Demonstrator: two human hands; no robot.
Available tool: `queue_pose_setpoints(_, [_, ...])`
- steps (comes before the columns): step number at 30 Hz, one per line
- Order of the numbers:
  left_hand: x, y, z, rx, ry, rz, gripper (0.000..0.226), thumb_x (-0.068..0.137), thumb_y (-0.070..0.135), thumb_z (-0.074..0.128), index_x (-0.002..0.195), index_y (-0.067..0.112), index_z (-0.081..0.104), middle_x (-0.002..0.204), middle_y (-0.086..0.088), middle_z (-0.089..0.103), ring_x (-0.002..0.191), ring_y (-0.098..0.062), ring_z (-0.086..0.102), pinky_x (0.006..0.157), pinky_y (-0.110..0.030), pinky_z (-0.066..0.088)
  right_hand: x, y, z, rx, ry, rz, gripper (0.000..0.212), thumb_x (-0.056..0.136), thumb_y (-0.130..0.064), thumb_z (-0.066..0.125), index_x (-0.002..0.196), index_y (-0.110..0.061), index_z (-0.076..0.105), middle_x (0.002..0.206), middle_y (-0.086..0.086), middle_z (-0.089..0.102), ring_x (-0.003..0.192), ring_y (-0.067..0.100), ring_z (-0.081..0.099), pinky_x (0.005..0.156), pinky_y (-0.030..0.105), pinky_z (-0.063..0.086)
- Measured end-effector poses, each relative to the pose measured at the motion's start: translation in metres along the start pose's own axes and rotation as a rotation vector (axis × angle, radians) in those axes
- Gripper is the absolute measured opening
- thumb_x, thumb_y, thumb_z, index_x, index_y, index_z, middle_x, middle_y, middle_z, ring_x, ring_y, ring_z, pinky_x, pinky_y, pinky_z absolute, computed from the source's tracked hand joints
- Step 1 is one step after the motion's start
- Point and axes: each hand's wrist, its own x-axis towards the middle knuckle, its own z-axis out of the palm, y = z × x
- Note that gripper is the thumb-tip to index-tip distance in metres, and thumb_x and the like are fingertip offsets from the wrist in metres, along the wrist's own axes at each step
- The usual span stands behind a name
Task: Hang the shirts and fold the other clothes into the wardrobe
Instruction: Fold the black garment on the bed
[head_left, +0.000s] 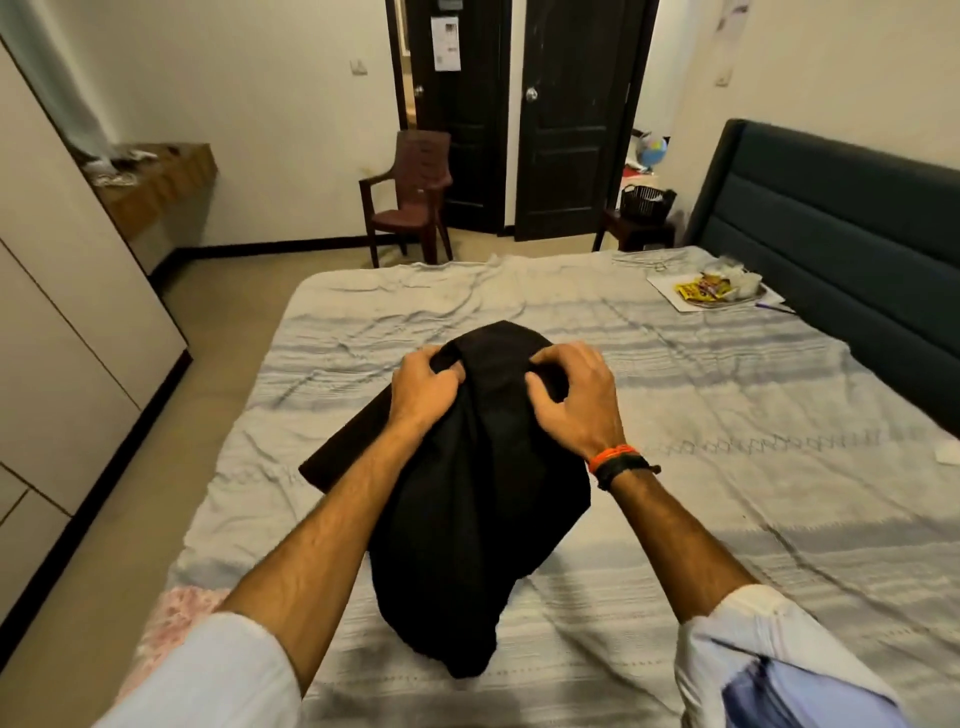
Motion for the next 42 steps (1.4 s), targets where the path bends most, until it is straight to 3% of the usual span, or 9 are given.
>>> queue_pose_setpoints(7, [0.015, 0.021, -0.029, -0.061, 0.100, -0.072, 0.013, 0.081, 0.032, 0.073, 0.080, 0.023, 0.064, 0.081, 0.005, 0.065, 0.082, -0.016, 0.059, 0.071, -0.026, 0.043, -0.019, -0.051, 0.020, -0.181, -0.010, -0.259, 0.046, 0.076, -0.057, 0.072, 0.101, -0.019, 0.065, 0.095, -0.004, 0.061, 0.087, 0.013, 0.055, 0.079, 0.031, 0.047])
queue_pose_setpoints(11, [0.020, 0.033, -0.029, -0.189, 0.143, -0.150, 0.018, 0.078, 0.032, 0.075, 0.078, 0.016, 0.065, 0.083, 0.000, 0.068, 0.085, -0.020, 0.064, 0.065, -0.028, 0.048, -0.019, -0.078, 0.036, -0.006, -0.513, 0.182, 0.090, 0.056, -0.091, 0.060, 0.117, -0.024, 0.058, 0.098, -0.010, 0.067, 0.084, 0.006, 0.064, 0.077, 0.029, 0.056])
queue_pose_setpoints(16, [0.019, 0.042, -0.025, -0.382, -0.041, -0.139, 0.049, 0.063, 0.042, 0.083, 0.103, 0.017, 0.070, 0.102, -0.002, 0.074, 0.095, -0.018, 0.070, 0.088, -0.039, 0.058, 0.001, -0.062, 0.043, 0.086, -0.321, 0.271, 0.029, 0.079, -0.045, 0.077, 0.080, -0.017, 0.069, 0.081, 0.004, 0.073, 0.082, 0.022, 0.069, 0.065, 0.028, 0.045])
queue_pose_setpoints(23, [-0.017, 0.013, -0.029, -0.161, -0.308, 0.015, 0.042, 0.078, 0.021, 0.083, 0.115, 0.013, 0.067, 0.113, -0.001, 0.070, 0.108, -0.016, 0.065, 0.086, -0.026, 0.051, 0.043, -0.011, 0.032, 0.433, -0.144, 0.595, 0.054, 0.073, -0.061, 0.068, 0.082, -0.007, 0.073, 0.082, 0.005, 0.075, 0.082, 0.023, 0.071, 0.080, 0.042, 0.057])
queue_pose_setpoints(26, [-0.027, -0.010, -0.027, -0.059, -0.400, 0.026, 0.075, 0.056, 0.030, 0.094, 0.123, 0.017, 0.064, 0.120, 0.004, 0.069, 0.112, -0.013, 0.063, 0.099, -0.031, 0.048, 0.046, -0.012, 0.021, 0.703, -0.114, 0.655, 0.025, 0.090, -0.030, 0.070, 0.078, -0.009, 0.070, 0.079, 0.002, 0.071, 0.077, 0.017, 0.068, 0.075, 0.034, 0.055])
queue_pose_setpoints(29, [-0.032, -0.019, -0.015, 0.005, -0.293, 0.024, 0.081, 0.053, 0.034, 0.090, 0.126, 0.017, 0.060, 0.121, 0.002, 0.067, 0.109, -0.017, 0.064, 0.099, -0.040, 0.051, 0.053, -0.014, 0.016, 0.876, -0.133, 0.699, 0.020, 0.091, -0.022, 0.070, 0.091, -0.001, 0.072, 0.089, 0.009, 0.073, 0.085, 0.019, 0.070, 0.078, 0.033, 0.058])
queue_pose_setpoints(34, [-0.035, 0.003, -0.001, 0.038, 0.106, 0.086, 0.024, 0.089, 0.008, 0.061, 0.112, 0.011, 0.067, 0.103, -0.002, 0.069, 0.091, -0.016, 0.062, 0.081, -0.028, 0.050, 0.057, -0.018, 0.008, 0.971, -0.309, 0.756, 0.042, 0.088, -0.032, 0.073, 0.111, 0.003, 0.068, 0.108, 0.015, 0.073, 0.102, 0.025, 0.070, 0.090, 0.038, 0.057])
queue_pose_setpoints(38, [-0.024, 0.013, -0.001, -0.008, 0.262, 0.111, 0.014, 0.094, 0.016, 0.058, 0.085, 0.008, 0.064, 0.077, -0.004, 0.064, 0.070, -0.015, 0.054, 0.060, -0.028, 0.043, 0.051, -0.015, 0.005, 0.465, -0.596, 0.623, 0.090, 0.056, -0.069, 0.084, 0.122, -0.014, 0.060, 0.118, -0.001, 0.067, 0.109, 0.019, 0.064, 0.099, 0.035, 0.050])
queue_pose_setpoints(42, [-0.015, 0.025, 0.004, -0.007, 0.244, 0.137, 0.012, 0.096, 0.018, 0.054, 0.092, 0.013, 0.064, 0.088, -0.004, 0.068, 0.081, -0.020, 0.063, 0.068, -0.034, 0.051, 0.027, -0.018, 0.021, -0.137, -0.520, 0.425, 0.132, 0.044, -0.085, 0.074, 0.140, -0.004, 0.036, 0.137, 0.009, 0.042, 0.128, 0.028, 0.041, 0.107, 0.041, 0.042])
